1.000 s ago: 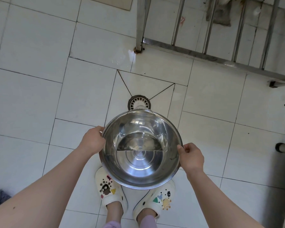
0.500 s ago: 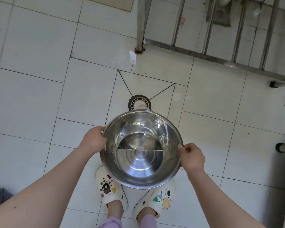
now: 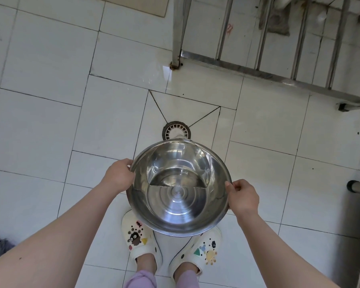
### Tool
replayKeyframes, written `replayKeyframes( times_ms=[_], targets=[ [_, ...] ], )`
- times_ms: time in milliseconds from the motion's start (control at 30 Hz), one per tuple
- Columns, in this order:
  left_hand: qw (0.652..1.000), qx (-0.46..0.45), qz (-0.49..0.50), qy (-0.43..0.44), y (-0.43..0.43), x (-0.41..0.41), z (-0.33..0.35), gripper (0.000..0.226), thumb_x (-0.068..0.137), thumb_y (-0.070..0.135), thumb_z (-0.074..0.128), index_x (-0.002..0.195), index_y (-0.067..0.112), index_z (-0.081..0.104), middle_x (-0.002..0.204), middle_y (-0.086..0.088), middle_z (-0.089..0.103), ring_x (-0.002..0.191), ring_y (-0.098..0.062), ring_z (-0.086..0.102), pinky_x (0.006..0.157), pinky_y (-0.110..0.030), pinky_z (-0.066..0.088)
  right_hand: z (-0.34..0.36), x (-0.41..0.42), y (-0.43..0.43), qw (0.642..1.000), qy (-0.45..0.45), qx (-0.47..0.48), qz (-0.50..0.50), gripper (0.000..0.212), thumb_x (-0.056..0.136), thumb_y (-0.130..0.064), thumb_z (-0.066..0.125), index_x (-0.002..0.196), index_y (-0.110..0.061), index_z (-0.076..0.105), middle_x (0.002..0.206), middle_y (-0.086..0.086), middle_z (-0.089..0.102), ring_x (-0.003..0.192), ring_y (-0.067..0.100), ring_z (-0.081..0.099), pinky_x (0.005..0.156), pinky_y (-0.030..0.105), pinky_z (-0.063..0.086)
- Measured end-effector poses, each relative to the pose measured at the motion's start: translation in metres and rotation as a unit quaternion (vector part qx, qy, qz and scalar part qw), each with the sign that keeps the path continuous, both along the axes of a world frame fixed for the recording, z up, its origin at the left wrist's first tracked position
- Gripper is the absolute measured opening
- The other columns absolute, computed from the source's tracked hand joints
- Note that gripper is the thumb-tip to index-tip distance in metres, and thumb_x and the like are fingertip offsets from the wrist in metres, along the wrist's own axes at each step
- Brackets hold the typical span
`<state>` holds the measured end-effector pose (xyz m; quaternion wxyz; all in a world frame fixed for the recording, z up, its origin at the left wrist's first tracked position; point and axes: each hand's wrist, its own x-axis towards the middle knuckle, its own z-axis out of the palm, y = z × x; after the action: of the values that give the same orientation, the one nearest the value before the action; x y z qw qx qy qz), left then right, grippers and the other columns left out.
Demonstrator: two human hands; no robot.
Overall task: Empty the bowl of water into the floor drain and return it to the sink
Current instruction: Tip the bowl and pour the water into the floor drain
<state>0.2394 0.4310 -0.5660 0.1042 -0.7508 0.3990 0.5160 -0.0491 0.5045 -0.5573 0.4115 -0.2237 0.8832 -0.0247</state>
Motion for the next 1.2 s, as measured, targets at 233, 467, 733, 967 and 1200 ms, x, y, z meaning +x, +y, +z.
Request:
replayKeyframes(
  times_ms=[233,467,733,967,1200],
  targets=[
    [1.0,-0.002,-0.003,-0.002,-0.004,0.001,0.002,0.038,0.084,0.005,0.05,0.119,0.013,0.061,0.1,-0.011,0.068,0.098,-0.032,0.06,0.083,-0.034,0.048,0.003,0.002,-0.004,1.0,-0.001,0.0,-0.002,0.024,0.093,-0.027,0.058,0.08,-0.007,0.057,0.075,0.005,0.063,0.082,0.039,0.067,0.082,0.045,0.055],
    [1.0,0.009,-0.006,-0.006,-0.001,0.002,0.001,0.04,0.083,0.002,0.05,0.12,0.014,0.06,0.096,-0.009,0.065,0.097,-0.031,0.06,0.079,-0.031,0.046,0.007,0.004,-0.006,1.0,0.006,0.005,0.007,0.025,0.093,-0.027,0.057,0.085,-0.004,0.06,0.08,0.007,0.066,0.083,0.039,0.067,0.083,0.044,0.054],
    [1.0,0.006,-0.006,-0.008,0.002,0.001,0.0,0.039,0.084,0.004,0.049,0.119,0.016,0.062,0.1,-0.01,0.068,0.093,-0.03,0.059,0.074,-0.028,0.042,0.011,0.004,-0.003,1.0,0.005,0.008,0.009,0.026,0.093,-0.028,0.056,0.086,-0.002,0.06,0.085,0.014,0.07,0.082,0.04,0.068,0.083,0.047,0.055],
    [1.0,0.002,-0.013,-0.013,0.001,-0.001,-0.001,0.038,0.086,0.007,0.051,0.122,0.016,0.06,0.113,-0.013,0.066,0.103,-0.032,0.059,0.08,-0.03,0.043,0.013,0.003,-0.005,1.0,0.004,0.006,0.006,0.026,0.093,-0.028,0.056,0.086,-0.003,0.059,0.087,0.015,0.071,0.083,0.04,0.068,0.084,0.048,0.054],
    [1.0,0.004,-0.011,-0.019,-0.001,-0.002,-0.003,0.038,0.087,0.008,0.05,0.123,0.017,0.06,0.114,-0.013,0.066,0.102,-0.032,0.059,0.078,-0.03,0.044,0.01,0.003,-0.008,1.0,0.005,0.002,-0.001,0.028,0.094,-0.028,0.056,0.089,-0.001,0.061,0.087,0.017,0.072,0.083,0.04,0.068,0.084,0.048,0.054]
  ],
)
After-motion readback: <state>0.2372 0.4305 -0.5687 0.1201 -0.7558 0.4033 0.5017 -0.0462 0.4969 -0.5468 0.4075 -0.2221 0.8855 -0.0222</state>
